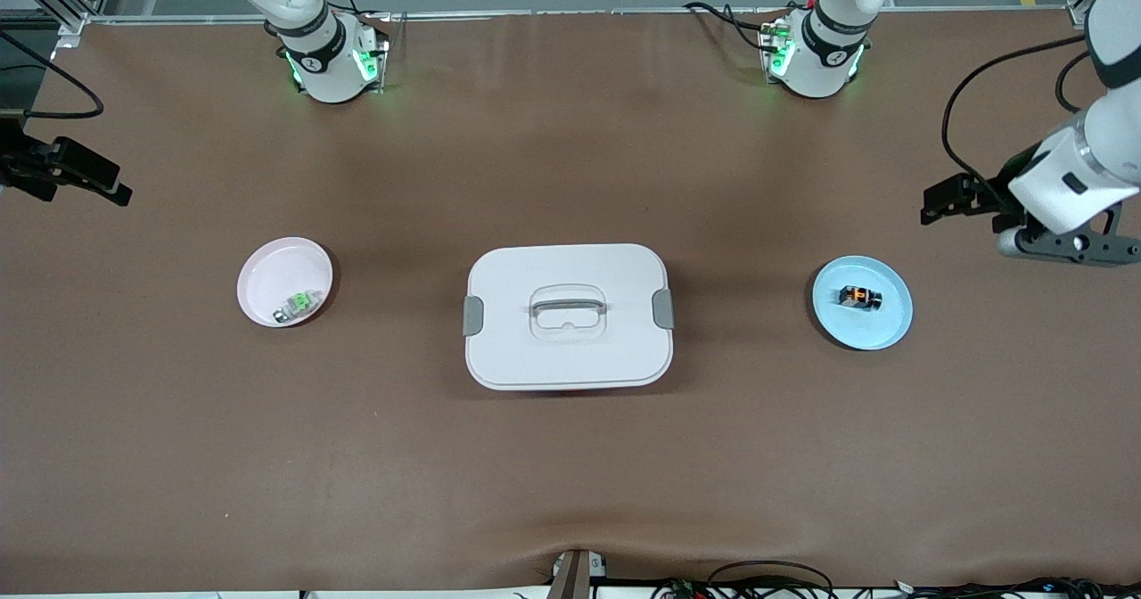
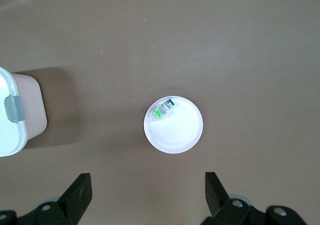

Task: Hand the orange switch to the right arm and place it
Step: 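Lower the left gripper over the orange switch on the blue plate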

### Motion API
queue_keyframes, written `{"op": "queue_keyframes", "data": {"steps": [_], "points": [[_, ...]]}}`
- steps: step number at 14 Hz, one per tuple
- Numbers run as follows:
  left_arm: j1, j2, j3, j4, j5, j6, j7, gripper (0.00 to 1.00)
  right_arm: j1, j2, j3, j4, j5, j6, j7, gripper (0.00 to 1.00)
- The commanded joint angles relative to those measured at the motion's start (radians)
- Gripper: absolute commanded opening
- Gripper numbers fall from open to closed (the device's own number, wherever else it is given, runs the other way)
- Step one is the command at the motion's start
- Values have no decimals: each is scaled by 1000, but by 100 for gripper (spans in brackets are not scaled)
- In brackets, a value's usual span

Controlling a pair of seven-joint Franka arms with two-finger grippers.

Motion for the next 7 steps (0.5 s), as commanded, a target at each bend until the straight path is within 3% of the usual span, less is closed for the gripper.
{"op": "queue_keyframes", "data": {"steps": [1,7], "points": [[11,71,2,20,-16,60,41,100,-9,-15,6,-5,3,2,3,100],[20,181,0,-69,-15,291,135,100,-9,-15,4,-5,3,2,3,100]]}}
